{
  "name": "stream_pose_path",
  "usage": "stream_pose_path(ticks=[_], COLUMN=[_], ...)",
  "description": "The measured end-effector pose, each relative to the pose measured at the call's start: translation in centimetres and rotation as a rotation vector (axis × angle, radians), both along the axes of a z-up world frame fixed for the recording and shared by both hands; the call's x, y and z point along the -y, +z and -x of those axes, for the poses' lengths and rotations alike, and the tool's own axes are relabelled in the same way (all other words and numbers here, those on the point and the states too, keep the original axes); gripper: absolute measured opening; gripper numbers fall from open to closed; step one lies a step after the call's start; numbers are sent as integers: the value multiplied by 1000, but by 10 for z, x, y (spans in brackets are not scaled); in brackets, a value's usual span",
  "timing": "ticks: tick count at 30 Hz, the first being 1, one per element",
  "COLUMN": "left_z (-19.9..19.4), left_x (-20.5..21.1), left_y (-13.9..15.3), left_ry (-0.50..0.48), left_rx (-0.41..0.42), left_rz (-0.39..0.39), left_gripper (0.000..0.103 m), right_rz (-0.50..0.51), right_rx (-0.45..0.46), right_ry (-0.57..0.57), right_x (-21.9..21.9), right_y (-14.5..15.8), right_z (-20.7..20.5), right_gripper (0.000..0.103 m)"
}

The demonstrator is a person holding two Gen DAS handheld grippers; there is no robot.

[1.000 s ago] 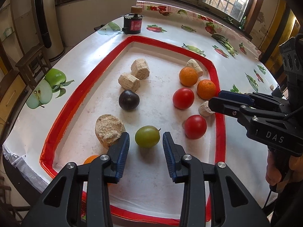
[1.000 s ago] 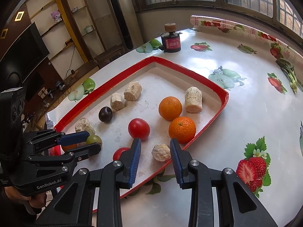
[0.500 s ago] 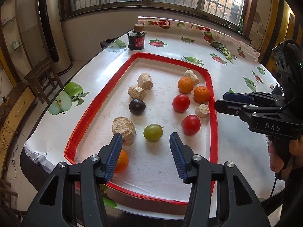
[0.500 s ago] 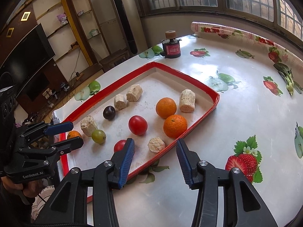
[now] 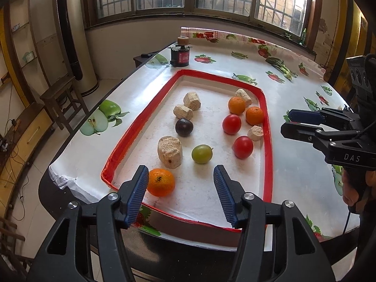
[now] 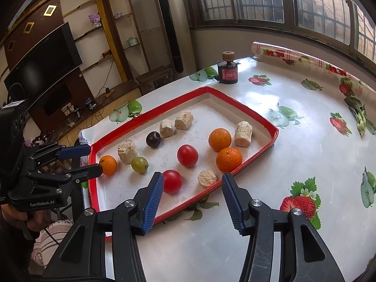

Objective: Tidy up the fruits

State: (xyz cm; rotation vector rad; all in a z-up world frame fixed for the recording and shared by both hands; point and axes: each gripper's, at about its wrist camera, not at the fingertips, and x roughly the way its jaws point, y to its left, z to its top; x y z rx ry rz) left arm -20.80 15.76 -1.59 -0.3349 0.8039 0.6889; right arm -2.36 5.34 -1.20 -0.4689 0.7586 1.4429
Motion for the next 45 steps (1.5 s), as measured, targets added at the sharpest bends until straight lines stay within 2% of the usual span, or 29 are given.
stream_pose_path(ticks=[2, 4, 9, 12, 18, 32, 45], left_z=[3, 7, 14, 15, 18, 34, 38], left_x=[2, 5, 15, 22, 37, 61, 74], left_y=[2, 5, 14, 18, 23, 41, 40], left_ry=[8, 14, 36, 42, 46, 74, 71], left_rx=[2, 9, 24, 26, 18, 87, 75], left_rz=[-12, -25, -75, -102, -154, -262, -297], left_gripper=[58, 67, 77, 77, 81, 82, 83], right_rz=[-15, -34, -59, -57, -55, -88, -103], right_rx=[21, 48, 109, 155, 177, 215, 245], right_ry=[29, 59, 134, 174, 248, 340, 360], right_x=[5, 11, 25, 33, 46, 71, 74], right_y=[4, 7, 12, 12, 9, 11, 15], right_z=[4, 8, 17, 22, 25, 33, 40], right_gripper=[57, 67, 75, 81, 84, 87, 88])
